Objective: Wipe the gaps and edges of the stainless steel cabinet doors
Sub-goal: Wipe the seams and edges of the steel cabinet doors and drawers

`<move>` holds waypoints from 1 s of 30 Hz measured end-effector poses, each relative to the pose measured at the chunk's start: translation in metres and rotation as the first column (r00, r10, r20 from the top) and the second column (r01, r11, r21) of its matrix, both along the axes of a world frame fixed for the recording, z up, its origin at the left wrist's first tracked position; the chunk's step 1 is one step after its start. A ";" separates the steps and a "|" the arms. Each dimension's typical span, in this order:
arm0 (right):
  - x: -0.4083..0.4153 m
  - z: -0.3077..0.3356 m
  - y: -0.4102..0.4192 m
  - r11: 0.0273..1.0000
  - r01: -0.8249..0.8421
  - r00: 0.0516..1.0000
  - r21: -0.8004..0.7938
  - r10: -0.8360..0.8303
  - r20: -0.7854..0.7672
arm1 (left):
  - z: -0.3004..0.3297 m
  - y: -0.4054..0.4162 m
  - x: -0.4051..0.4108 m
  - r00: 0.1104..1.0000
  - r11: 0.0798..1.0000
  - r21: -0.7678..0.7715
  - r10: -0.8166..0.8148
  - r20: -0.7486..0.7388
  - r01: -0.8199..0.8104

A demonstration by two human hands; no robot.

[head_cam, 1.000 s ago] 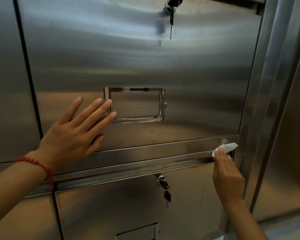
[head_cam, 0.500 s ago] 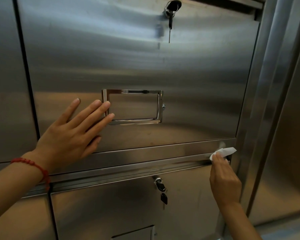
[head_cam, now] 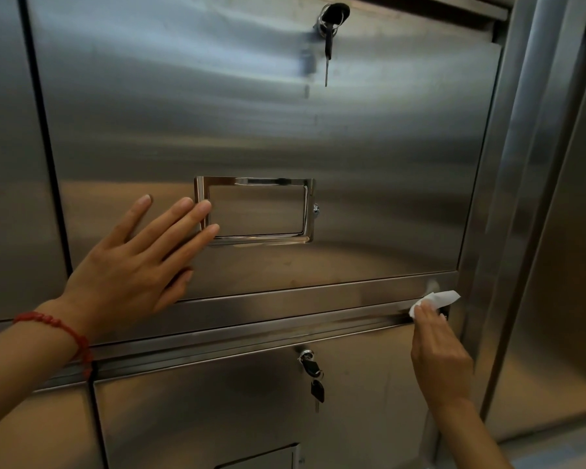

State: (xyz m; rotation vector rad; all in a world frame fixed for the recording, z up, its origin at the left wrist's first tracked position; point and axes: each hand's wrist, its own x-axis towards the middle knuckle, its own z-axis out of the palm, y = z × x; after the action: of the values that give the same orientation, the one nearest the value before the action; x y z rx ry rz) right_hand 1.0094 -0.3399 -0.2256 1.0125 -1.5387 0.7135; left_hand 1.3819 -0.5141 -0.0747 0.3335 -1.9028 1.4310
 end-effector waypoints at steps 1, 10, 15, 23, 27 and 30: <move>-0.002 0.002 0.001 1.000 0.025 0.999 0.000 -0.025 0.025 | 0.000 0.000 0.000 1.000 1.000 0.003 0.001 0.002 -0.001; -0.005 0.006 0.004 1.000 0.005 0.998 0.022 -0.007 0.067 | 0.000 0.001 0.000 1.000 1.000 0.006 -0.004 -0.002 0.004; -0.012 0.011 0.006 1.000 0.015 0.989 -0.017 -0.012 0.149 | 0.000 0.001 -0.001 1.000 1.000 0.003 -0.001 0.002 0.001; -0.008 0.008 0.004 1.000 -0.014 0.997 -0.016 0.015 0.078 | 0.000 0.001 -0.001 1.000 1.000 -0.009 0.001 -0.004 -0.001; -0.005 0.010 0.001 0.998 -0.012 0.979 -0.064 0.025 0.202 | 0.001 0.002 -0.001 1.000 1.000 -0.004 -0.002 0.000 0.002; 0.000 0.006 -0.002 0.996 -0.036 0.982 -0.081 0.051 0.181 | 0.000 0.001 0.000 1.000 1.000 -0.005 0.000 -0.001 0.000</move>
State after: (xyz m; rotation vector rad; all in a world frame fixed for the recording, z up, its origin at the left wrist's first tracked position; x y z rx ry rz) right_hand 1.0098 -0.3418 -0.2192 0.9459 -1.6371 0.9113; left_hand 1.3816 -0.5132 -0.0745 0.3319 -1.8984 1.4353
